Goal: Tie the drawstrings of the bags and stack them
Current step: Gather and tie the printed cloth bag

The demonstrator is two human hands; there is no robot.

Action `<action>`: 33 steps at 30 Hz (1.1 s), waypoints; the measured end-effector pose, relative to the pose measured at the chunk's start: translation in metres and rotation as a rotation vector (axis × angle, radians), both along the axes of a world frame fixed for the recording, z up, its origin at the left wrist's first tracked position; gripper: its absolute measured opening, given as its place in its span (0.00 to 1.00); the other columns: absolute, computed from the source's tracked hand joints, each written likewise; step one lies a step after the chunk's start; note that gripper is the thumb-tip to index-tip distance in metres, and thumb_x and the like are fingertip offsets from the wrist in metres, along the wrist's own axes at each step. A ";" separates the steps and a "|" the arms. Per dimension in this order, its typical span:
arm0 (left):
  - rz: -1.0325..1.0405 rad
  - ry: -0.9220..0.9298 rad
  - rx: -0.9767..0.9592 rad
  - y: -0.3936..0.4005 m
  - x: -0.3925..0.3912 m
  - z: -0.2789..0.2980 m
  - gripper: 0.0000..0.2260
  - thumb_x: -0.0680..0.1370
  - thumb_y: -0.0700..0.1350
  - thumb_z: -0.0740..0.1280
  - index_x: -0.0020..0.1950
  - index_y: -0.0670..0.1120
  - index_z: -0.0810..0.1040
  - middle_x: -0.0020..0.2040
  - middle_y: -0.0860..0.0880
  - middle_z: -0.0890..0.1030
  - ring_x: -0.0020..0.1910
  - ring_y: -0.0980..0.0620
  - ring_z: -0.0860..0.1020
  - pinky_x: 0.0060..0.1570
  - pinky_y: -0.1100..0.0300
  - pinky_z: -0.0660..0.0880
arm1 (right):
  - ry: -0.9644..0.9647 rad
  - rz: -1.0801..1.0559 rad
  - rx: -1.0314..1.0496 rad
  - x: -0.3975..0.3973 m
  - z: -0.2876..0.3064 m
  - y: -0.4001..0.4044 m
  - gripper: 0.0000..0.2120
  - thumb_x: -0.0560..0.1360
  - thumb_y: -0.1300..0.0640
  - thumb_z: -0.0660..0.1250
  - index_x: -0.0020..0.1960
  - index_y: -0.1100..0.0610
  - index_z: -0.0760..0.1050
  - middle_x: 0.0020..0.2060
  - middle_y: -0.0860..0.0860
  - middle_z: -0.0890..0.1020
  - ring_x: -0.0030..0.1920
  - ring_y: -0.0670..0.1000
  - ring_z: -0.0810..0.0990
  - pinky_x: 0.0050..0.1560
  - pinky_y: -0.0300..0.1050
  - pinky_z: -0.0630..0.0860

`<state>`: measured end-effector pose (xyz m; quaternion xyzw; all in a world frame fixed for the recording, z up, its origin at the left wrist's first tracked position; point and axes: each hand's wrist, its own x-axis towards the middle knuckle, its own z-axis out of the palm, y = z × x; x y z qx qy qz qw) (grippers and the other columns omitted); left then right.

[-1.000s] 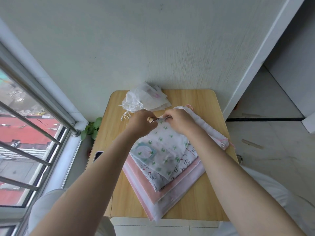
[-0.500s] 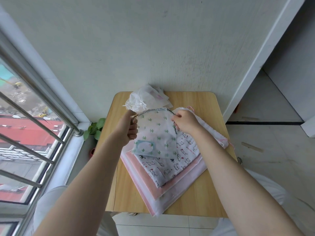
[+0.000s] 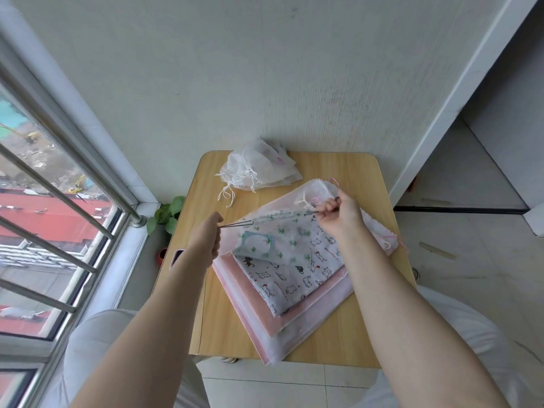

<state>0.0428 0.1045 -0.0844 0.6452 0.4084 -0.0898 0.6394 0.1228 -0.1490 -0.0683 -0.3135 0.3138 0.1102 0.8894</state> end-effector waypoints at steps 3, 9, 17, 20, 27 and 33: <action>0.254 -0.150 -0.330 -0.001 0.005 -0.002 0.18 0.76 0.41 0.61 0.29 0.50 0.56 0.22 0.52 0.57 0.20 0.54 0.53 0.21 0.65 0.51 | 0.003 0.183 -0.252 -0.004 -0.008 0.007 0.12 0.81 0.56 0.59 0.39 0.56 0.68 0.20 0.46 0.60 0.18 0.45 0.56 0.21 0.37 0.54; 0.597 -0.336 -0.568 -0.009 0.013 -0.002 0.15 0.79 0.38 0.63 0.34 0.45 0.65 0.26 0.50 0.67 0.26 0.53 0.67 0.30 0.62 0.68 | -0.410 0.568 -1.386 -0.009 -0.017 0.014 0.17 0.76 0.58 0.59 0.32 0.54 0.57 0.27 0.49 0.60 0.29 0.50 0.58 0.31 0.44 0.54; -0.030 -0.444 -0.396 -0.055 0.014 0.019 0.11 0.83 0.45 0.61 0.46 0.43 0.79 0.28 0.52 0.65 0.25 0.54 0.64 0.35 0.60 0.76 | -0.645 0.798 -1.815 -0.017 -0.019 0.040 0.19 0.80 0.56 0.57 0.32 0.55 0.56 0.27 0.49 0.64 0.31 0.51 0.63 0.28 0.43 0.55; -0.172 -0.380 0.005 -0.058 0.011 0.017 0.08 0.80 0.45 0.65 0.48 0.45 0.83 0.28 0.52 0.63 0.26 0.54 0.61 0.28 0.62 0.65 | -0.680 0.818 -1.961 -0.021 -0.022 0.039 0.18 0.81 0.56 0.55 0.33 0.55 0.58 0.31 0.51 0.68 0.34 0.54 0.68 0.28 0.43 0.57; -0.328 -0.379 0.593 -0.057 0.010 0.011 0.10 0.80 0.44 0.64 0.50 0.44 0.85 0.21 0.56 0.70 0.21 0.58 0.66 0.28 0.63 0.66 | -0.679 0.850 -2.170 -0.027 -0.027 0.040 0.17 0.83 0.54 0.51 0.50 0.58 0.77 0.38 0.55 0.81 0.37 0.57 0.77 0.30 0.41 0.63; -0.261 -0.328 0.694 -0.044 0.009 0.009 0.11 0.81 0.42 0.63 0.51 0.41 0.84 0.29 0.52 0.75 0.25 0.56 0.68 0.27 0.63 0.62 | -0.488 0.835 -2.214 -0.027 -0.026 0.026 0.14 0.81 0.56 0.53 0.52 0.57 0.78 0.27 0.49 0.67 0.31 0.55 0.71 0.27 0.38 0.58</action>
